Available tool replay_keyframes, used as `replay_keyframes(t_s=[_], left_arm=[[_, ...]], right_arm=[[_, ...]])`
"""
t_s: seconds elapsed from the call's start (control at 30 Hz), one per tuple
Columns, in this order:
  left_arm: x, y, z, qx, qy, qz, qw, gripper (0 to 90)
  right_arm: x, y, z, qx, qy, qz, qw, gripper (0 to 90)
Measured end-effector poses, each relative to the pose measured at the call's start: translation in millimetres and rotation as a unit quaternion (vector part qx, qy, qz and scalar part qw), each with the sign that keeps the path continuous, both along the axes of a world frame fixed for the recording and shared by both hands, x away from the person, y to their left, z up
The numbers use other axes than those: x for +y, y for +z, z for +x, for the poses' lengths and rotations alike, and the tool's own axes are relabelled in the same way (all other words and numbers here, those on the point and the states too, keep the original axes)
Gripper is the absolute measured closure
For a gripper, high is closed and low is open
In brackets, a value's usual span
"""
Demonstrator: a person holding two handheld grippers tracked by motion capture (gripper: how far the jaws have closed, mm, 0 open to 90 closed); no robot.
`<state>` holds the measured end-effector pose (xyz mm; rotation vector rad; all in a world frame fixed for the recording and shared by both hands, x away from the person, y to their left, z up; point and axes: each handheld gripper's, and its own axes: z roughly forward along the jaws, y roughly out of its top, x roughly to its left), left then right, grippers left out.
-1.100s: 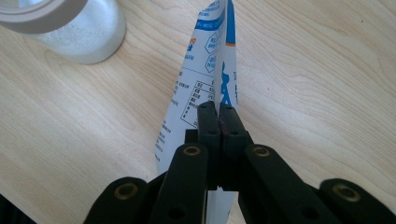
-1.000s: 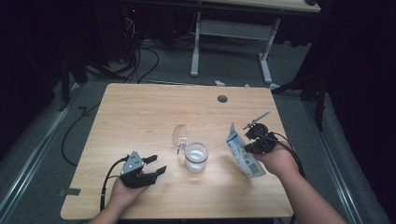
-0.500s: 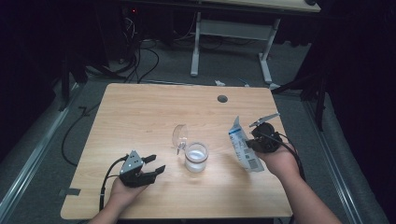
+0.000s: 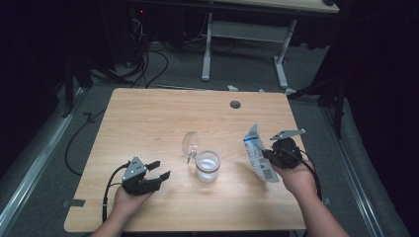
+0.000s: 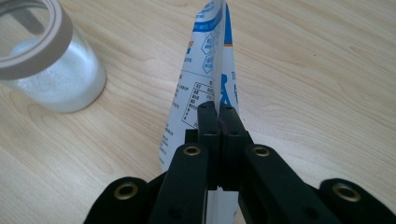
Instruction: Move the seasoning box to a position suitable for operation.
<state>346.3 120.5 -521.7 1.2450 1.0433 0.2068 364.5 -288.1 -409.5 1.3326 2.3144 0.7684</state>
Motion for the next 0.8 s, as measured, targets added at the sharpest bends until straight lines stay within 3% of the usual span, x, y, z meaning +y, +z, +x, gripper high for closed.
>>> replay_keyframes(t_s=[0.4,0.8], left_arm=[[2.9,-1.6,2.4,-0.002,0.008,0.010,0.9999,41.5],[6.6,-2.6,4.1,-0.006,0.010,0.014,0.9998,41.9]], right_arm=[[-11.8,-7.5,-12.2,-0.055,-0.017,0.053,0.9969,90.0],[-22.3,-18.7,-21.9,-0.120,-0.032,0.103,0.9868,90.0]])
